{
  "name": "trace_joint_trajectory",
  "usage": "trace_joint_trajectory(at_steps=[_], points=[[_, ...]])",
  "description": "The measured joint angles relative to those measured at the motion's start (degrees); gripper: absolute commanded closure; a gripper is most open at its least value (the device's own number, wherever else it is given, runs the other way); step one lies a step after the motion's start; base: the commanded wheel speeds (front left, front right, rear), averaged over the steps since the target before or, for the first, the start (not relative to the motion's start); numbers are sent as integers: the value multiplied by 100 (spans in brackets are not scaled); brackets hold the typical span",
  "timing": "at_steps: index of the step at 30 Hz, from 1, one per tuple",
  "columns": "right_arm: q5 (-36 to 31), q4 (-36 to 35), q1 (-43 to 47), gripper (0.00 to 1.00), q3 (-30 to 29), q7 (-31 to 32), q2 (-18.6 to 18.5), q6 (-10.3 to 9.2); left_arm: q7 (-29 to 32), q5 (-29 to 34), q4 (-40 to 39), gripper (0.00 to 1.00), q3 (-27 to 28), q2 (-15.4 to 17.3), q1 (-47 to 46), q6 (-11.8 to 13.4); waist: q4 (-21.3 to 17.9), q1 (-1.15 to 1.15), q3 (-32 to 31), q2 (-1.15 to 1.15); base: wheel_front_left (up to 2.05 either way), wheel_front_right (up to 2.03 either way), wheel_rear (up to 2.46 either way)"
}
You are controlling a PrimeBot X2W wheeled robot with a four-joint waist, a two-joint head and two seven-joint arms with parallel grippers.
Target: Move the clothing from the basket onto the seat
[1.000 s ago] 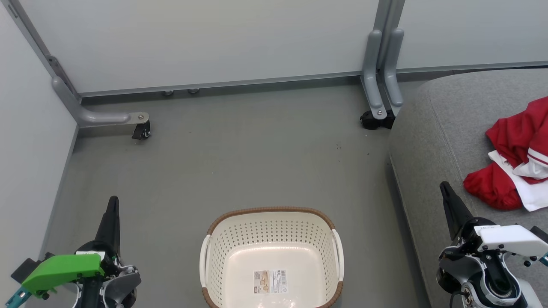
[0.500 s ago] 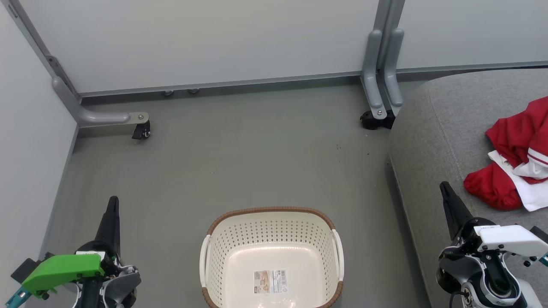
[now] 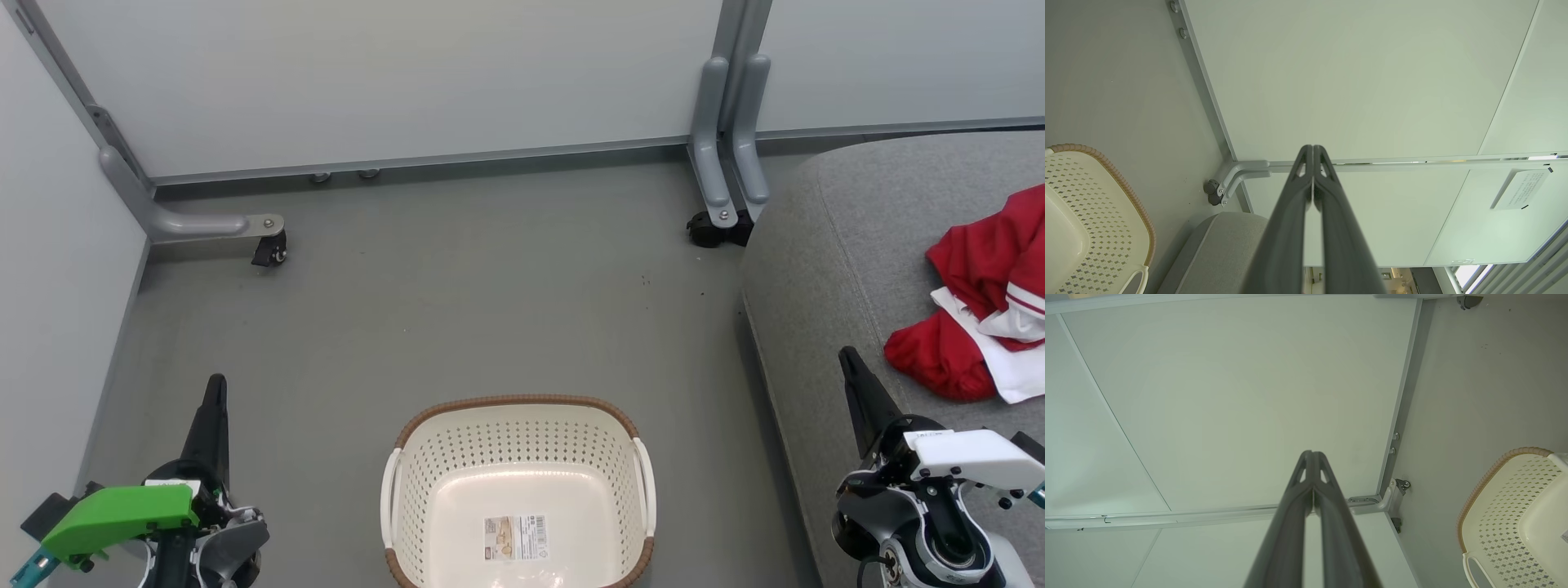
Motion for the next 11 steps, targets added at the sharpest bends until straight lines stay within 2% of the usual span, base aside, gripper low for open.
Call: trace_joint_trajectory(at_steps=[11], points=[[-7,1,-1,100,-13,15,10,0,0,0,-1,100,0,0,0,0,0,0,0,0,0,0,0]])
